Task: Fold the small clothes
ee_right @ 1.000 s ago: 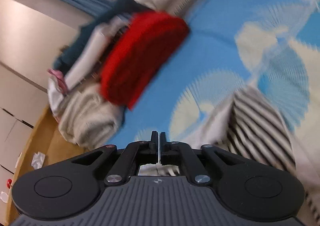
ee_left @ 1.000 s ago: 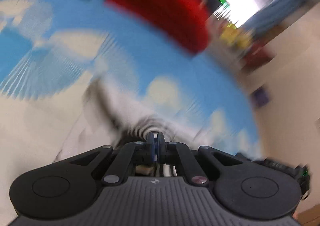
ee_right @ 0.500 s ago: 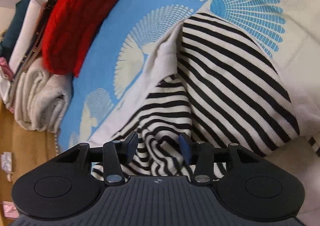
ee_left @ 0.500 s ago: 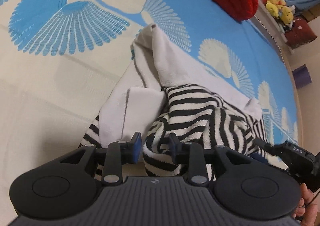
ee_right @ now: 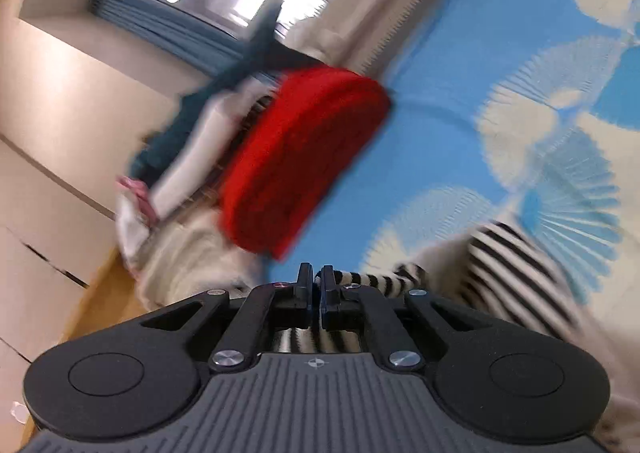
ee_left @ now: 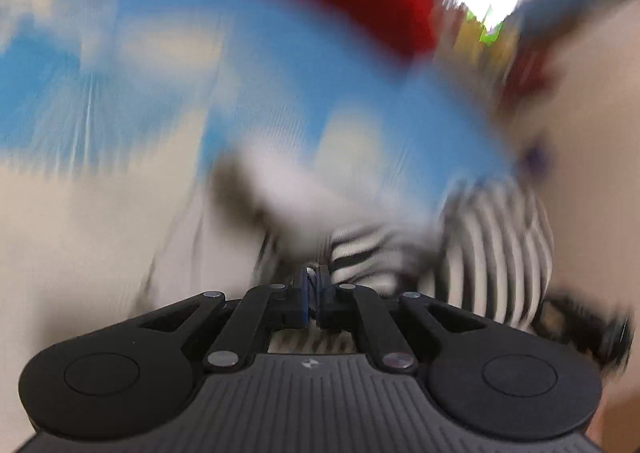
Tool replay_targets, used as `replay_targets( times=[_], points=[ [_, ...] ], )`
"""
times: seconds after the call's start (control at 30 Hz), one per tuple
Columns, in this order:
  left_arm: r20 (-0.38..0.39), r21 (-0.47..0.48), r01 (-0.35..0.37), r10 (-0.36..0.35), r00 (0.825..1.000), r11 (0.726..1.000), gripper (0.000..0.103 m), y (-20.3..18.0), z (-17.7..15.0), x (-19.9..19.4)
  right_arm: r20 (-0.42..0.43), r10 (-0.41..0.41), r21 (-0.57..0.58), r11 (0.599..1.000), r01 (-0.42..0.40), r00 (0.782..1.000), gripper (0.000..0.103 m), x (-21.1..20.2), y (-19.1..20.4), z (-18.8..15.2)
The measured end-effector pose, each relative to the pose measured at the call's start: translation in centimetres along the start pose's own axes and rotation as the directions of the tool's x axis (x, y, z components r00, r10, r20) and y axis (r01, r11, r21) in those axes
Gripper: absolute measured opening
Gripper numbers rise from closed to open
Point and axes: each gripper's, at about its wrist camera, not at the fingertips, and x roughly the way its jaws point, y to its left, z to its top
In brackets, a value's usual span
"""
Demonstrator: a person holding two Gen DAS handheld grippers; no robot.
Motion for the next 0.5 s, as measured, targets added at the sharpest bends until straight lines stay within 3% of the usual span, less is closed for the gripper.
replay_targets(
  times=[0.03,0.07,0.1,0.13,0.17,0.23,0.3,0.37,0.43,0.5],
  points=[
    [-0.08,0.012,-0.047,0.048,0.996,0.999,0.005,0.5,-0.7,1.3,-0.109,-0.132,-0.011,0.991,0.132,0.985,0.003,1.0,-1.2,-0.3],
    [-0.105,0.018,-0.088,0.089,0.99,0.996,0.005,0.9,-1.2,2.0,-0.2,-0.278,-0.039,0.96,0.276,0.939,0.004,1.8,-2.5,-0.9],
    [-0.103,0.024,-0.105,0.107,0.989,0.994,0.005,1.0,-1.4,2.1,-0.241,-0.408,-0.071,0.912,0.403,0.881,0.005,2.2,-3.8,-1.5],
    [-0.095,0.027,-0.103,0.106,0.99,0.994,0.006,1.1,-1.4,2.0,-0.229,-0.468,-0.073,0.883,0.464,0.854,0.005,1.9,-4.8,-1.9],
    [-0.08,0.02,-0.096,0.098,0.992,0.995,0.009,1.1,-1.1,1.6,-0.221,-0.472,-0.046,0.879,0.475,0.853,0.005,1.5,-5.3,-2.0],
    [-0.034,-0.015,-0.079,0.078,0.996,0.997,0.028,1.1,-0.5,0.7,-0.189,-0.395,-0.015,0.917,0.4,0.899,0.007,0.8,-4.5,-1.6],
    [-0.012,-0.029,-0.072,0.071,0.997,0.997,0.035,0.9,-0.5,0.7,-0.144,-0.333,-0.035,0.943,0.331,0.932,0.016,0.9,-2.6,-1.3],
    [-0.023,-0.033,-0.082,0.082,0.996,0.996,0.035,0.4,-0.3,1.4,-0.154,-0.252,-0.043,0.968,0.248,0.955,0.045,1.4,-1.4,-1.7],
    [-0.047,-0.034,-0.096,0.094,0.994,0.995,0.035,0.1,-0.7,2.3,-0.219,-0.176,-0.032,0.984,0.173,0.96,0.046,3.0,-0.6,-2.5],
    [-0.058,-0.029,-0.094,0.093,0.994,0.995,0.035,-0.2,-0.7,2.9,-0.272,-0.146,-0.025,0.989,0.144,0.951,0.046,4.6,0.0,-3.2]
  ],
)
